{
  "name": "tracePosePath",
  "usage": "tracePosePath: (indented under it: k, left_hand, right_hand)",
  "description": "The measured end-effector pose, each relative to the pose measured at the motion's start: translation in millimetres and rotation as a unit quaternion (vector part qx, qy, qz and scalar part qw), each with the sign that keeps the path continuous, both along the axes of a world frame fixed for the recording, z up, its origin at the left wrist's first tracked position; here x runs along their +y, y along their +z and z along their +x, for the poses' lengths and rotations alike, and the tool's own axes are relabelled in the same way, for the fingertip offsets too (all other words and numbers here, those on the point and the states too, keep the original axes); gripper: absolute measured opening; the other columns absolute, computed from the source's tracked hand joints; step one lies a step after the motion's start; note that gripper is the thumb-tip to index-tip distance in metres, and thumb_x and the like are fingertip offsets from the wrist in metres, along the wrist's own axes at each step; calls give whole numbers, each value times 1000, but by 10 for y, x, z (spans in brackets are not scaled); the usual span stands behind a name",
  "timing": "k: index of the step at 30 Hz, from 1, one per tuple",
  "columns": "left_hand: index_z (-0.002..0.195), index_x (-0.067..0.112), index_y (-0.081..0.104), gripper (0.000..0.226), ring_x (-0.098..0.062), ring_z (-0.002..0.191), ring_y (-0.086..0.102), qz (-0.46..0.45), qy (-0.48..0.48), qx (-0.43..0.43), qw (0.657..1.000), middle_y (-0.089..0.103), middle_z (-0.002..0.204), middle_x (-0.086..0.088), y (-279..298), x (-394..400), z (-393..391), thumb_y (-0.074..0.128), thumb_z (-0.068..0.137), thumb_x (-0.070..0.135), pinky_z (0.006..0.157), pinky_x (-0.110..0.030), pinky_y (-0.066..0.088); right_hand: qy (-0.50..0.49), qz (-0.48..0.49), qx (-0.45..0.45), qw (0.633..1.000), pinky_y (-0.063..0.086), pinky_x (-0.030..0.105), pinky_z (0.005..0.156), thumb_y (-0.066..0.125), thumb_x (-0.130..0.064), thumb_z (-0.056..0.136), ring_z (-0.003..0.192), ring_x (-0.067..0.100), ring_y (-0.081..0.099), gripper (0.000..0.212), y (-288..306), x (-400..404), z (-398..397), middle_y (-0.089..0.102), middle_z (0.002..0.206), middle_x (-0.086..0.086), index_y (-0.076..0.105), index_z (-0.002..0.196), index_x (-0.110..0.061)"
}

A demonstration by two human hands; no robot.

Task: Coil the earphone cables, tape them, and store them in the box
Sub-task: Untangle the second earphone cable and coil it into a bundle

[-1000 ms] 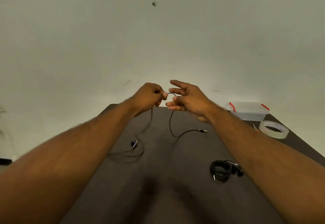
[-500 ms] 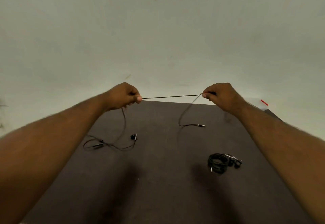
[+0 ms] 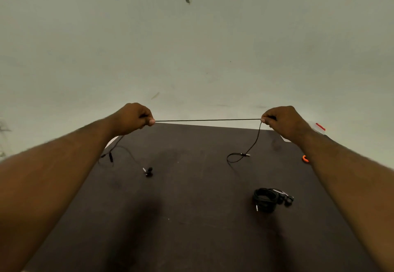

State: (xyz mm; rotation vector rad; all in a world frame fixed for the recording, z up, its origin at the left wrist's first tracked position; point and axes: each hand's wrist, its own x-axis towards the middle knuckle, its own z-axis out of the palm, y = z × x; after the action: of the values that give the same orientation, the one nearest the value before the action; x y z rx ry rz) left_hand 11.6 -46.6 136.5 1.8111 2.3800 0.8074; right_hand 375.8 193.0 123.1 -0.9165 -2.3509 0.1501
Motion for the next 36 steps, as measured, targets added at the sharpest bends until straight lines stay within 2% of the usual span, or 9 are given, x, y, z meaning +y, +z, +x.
tracePosePath:
  k: [5, 8, 10, 13, 15, 18, 21, 31, 36]
  left_hand:
    - [85, 14, 69, 12, -6, 68, 54, -3, -5, 15, 1000, 61, 69, 6, 41, 53, 65, 65, 92, 23, 62, -22, 40]
    - [88, 11, 70, 15, -3, 72, 55, -5, -35, 29, 999, 62, 74, 10, 22, 183, 269, 64, 92, 24, 64, -21, 41]
    - [90, 12, 70, 16, -2, 77, 57, -5, -55, 32, 998, 63, 79, 10, 1, 269, 405, 63, 93, 25, 66, -20, 42]
    - [87, 15, 70, 16, -3, 78, 58, -9, -91, 37, 995, 63, 80, 12, -21, 399, 608, 63, 93, 28, 67, -20, 42]
    - [86, 15, 70, 16, -3, 76, 58, -7, -106, 44, 993, 61, 77, 13, -19, 457, 749, 63, 92, 29, 65, -20, 40]
    - [88, 14, 70, 17, -3, 70, 56, 7, -108, 36, 993, 60, 72, 14, -11, 500, 864, 64, 92, 28, 62, -19, 40]
    - [88, 13, 71, 17, -5, 68, 56, 13, -104, 16, 994, 61, 71, 12, -21, 495, 858, 64, 92, 29, 63, -22, 42]
    - [80, 20, 67, 15, -7, 62, 56, 23, -121, -17, 992, 63, 66, 4, -44, 551, 979, 62, 92, 29, 60, -21, 42]
    - [82, 19, 68, 16, -6, 61, 55, 24, -129, -17, 991, 64, 67, 1, -7, 543, 1013, 62, 92, 29, 59, -19, 41]
  right_hand:
    - [-56, -82, -46, 994, 49, 29, 67, 60, -15, 91, 63, 16, 59, 12, -59, 34, 17, 72, 99, 12, 71, 92, -10]
    - [-74, -197, -51, 976, 52, 29, 48, 61, -20, 92, 51, 22, 64, 46, -33, -159, -153, 58, 129, 8, 50, 137, -18]
    - [-32, -278, -10, 960, 52, 29, 43, 62, -21, 93, 48, 22, 64, 65, -2, -393, -332, 42, 146, 9, 29, 149, -26]
    - [125, -397, 68, 907, 60, 37, 59, 60, -14, 94, 62, 27, 70, 67, 20, -788, -674, 26, 158, 4, 27, 150, -28]
    - [181, -432, 92, 878, 60, 38, 74, 60, -4, 92, 80, 30, 73, 67, -19, -948, -869, 33, 154, 6, 30, 149, -24]
    - [169, -405, 130, 889, 58, 35, 84, 67, -2, 87, 93, 26, 71, 50, -82, -989, -1012, 63, 120, 13, 52, 135, -8]
    - [155, -348, 163, 910, 60, 34, 80, 71, -8, 85, 86, 25, 72, 18, -102, -928, -1008, 72, 90, 15, 71, 100, 1]
    - [171, -184, 122, 960, 37, 14, 69, 77, -21, 79, 65, -16, 54, 15, -171, -891, -1028, 70, 92, -7, 75, 93, -15]
    - [169, -140, 129, 967, 33, 10, 64, 75, -22, 81, 62, -16, 53, 10, -169, -885, -1039, 68, 84, -11, 76, 88, -14]
